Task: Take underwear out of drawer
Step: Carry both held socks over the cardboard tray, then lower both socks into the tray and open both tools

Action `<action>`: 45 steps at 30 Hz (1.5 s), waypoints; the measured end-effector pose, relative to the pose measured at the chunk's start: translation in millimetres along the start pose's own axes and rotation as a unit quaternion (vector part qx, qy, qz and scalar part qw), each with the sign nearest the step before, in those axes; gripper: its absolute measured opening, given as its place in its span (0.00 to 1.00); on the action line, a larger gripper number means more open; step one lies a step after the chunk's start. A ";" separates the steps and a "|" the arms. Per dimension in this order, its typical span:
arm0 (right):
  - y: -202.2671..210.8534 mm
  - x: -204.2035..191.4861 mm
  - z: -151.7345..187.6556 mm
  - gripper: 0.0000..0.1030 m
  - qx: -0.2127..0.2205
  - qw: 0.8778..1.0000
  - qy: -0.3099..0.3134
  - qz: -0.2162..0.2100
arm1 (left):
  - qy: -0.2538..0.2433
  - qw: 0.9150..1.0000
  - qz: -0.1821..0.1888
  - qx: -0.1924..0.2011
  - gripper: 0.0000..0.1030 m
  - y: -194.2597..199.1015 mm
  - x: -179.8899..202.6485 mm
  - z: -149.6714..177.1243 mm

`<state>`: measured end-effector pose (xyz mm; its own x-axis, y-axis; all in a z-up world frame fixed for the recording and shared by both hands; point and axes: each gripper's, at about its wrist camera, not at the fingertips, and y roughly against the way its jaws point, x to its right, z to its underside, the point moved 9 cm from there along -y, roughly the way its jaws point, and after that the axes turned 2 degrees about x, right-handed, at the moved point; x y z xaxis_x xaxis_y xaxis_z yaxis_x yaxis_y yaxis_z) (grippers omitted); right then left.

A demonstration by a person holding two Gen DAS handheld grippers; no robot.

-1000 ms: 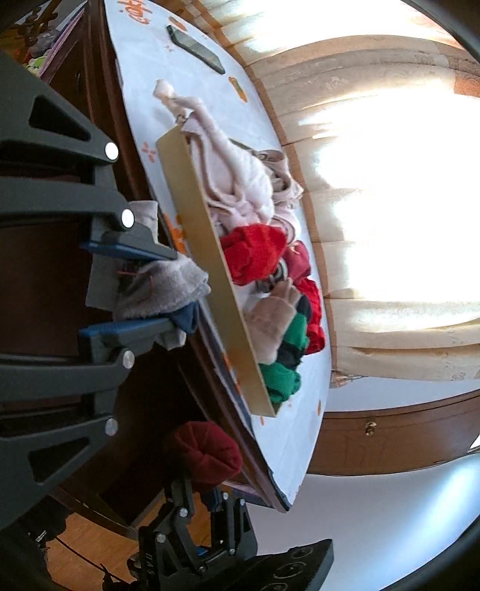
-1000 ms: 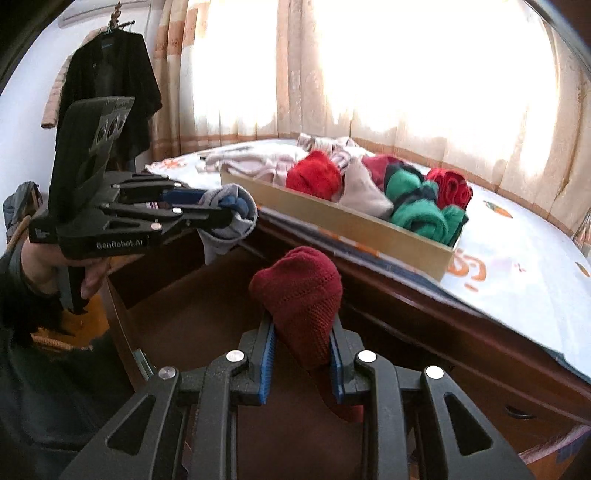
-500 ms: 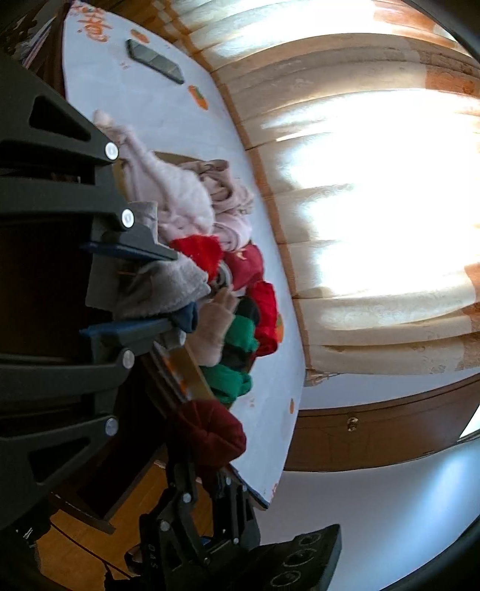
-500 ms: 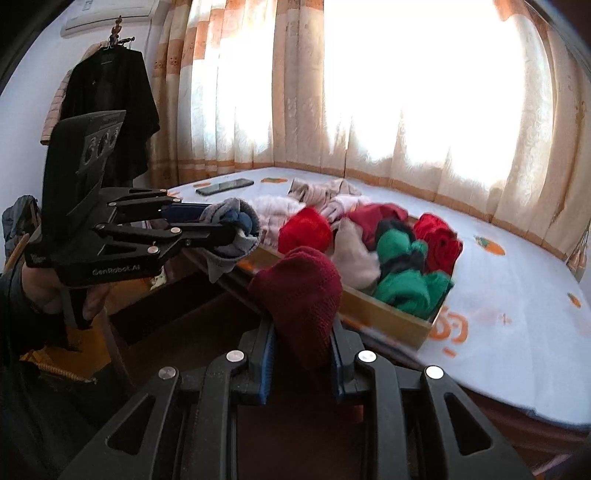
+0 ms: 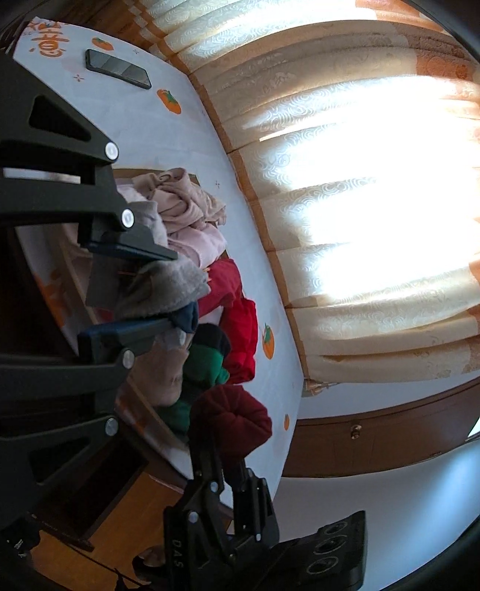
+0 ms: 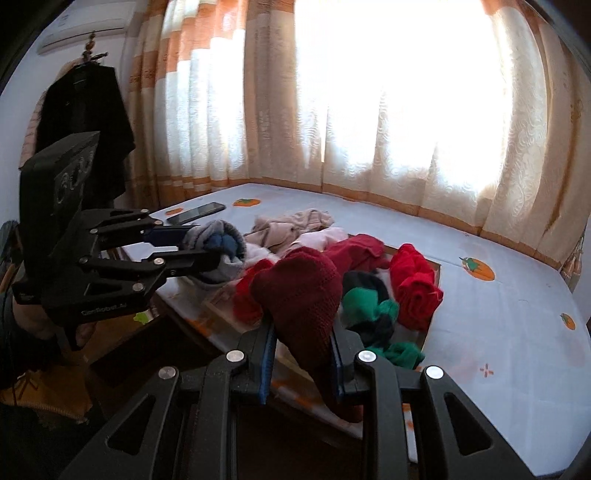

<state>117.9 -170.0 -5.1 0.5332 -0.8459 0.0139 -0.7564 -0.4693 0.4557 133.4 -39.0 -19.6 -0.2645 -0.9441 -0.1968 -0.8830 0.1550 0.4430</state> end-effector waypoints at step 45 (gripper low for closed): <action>-27.1 36.3 3.9 0.73 -0.005 0.996 -0.087 0.035 | 0.038 0.999 -0.021 -0.007 0.94 -3.2 -16.9 -5.2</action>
<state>156.3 -189.0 -20.4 0.4058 -0.9076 -0.1075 -0.7852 -0.4064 0.4673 142.8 -25.1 -13.2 -0.1957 -0.9694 -0.1484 -0.8873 0.1106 0.4477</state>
